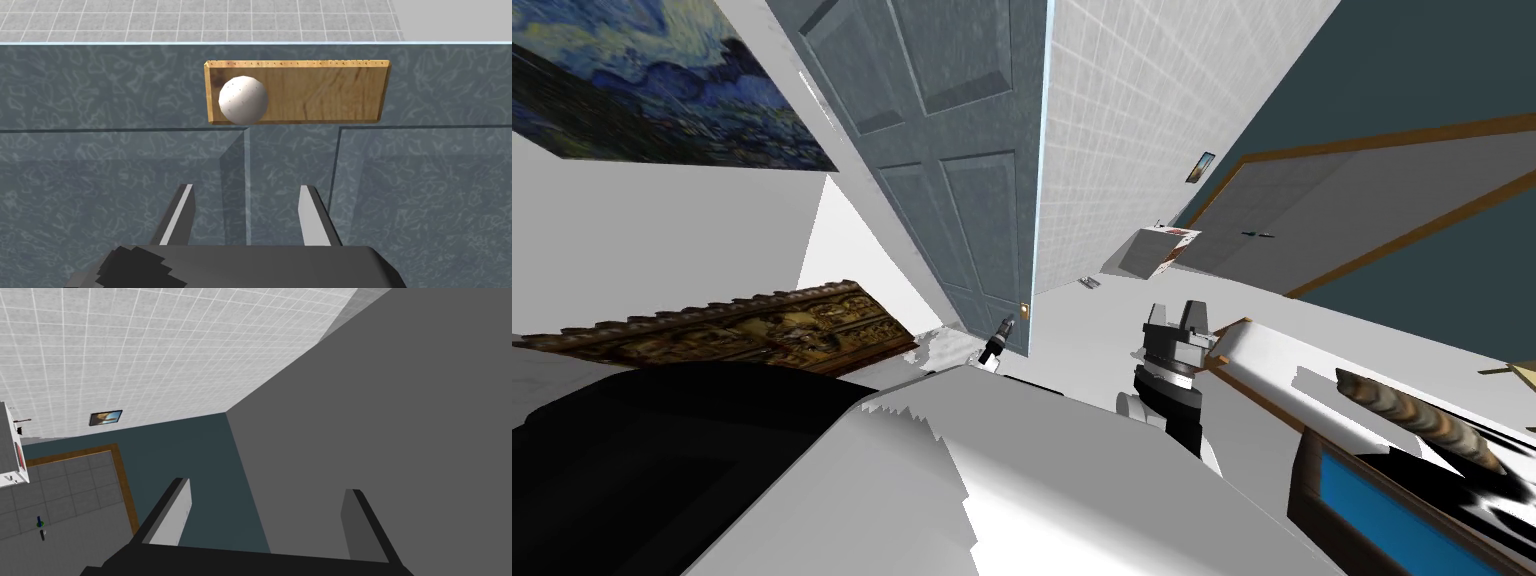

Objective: Push the door open

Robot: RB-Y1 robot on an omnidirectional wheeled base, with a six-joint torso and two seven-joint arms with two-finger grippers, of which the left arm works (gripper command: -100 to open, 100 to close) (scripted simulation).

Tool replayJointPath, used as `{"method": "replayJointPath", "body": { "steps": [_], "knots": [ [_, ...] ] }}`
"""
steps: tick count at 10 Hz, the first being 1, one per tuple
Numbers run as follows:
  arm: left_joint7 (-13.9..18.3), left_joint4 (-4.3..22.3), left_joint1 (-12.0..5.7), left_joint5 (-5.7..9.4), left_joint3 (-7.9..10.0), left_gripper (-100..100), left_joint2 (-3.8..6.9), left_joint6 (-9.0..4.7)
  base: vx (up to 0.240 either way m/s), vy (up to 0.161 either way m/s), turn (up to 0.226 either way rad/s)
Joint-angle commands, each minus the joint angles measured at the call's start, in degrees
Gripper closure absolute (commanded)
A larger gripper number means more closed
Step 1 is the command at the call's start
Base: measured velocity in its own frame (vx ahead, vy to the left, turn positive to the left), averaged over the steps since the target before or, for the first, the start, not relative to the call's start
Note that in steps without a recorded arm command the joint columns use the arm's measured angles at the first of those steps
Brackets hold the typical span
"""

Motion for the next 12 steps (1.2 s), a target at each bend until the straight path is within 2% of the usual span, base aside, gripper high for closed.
{"method": "replayJointPath", "body": {
  "steps": [1, 4, 5, 8, 12],
  "knots": [
    [0.2, -0.1, -0.06, 0.03, -0.09, -100, -0.25, 0.18, -0.201, -0.022, 0.043],
    [0.5, -0.4, -0.07, 0.08, -0.26, -100, -0.85, 0.51, -0.218, -0.02, 0.031],
    [0.5, -0.9, 0.21, 0.04, -0.29, -100, -0.64, 0.7, -0.097, -0.005, 0.002],
    [0.1, -0.8, 0.35, 0.21, 0.08, -100, -0.36, 0.37, 0.183, -0.037, -0.026],
    [-0.5, -0.3, 0.45, 0.48, 0.7, -100, -0.67, -0.36, 0.25, -0.034, -0.034]
  ]
}}
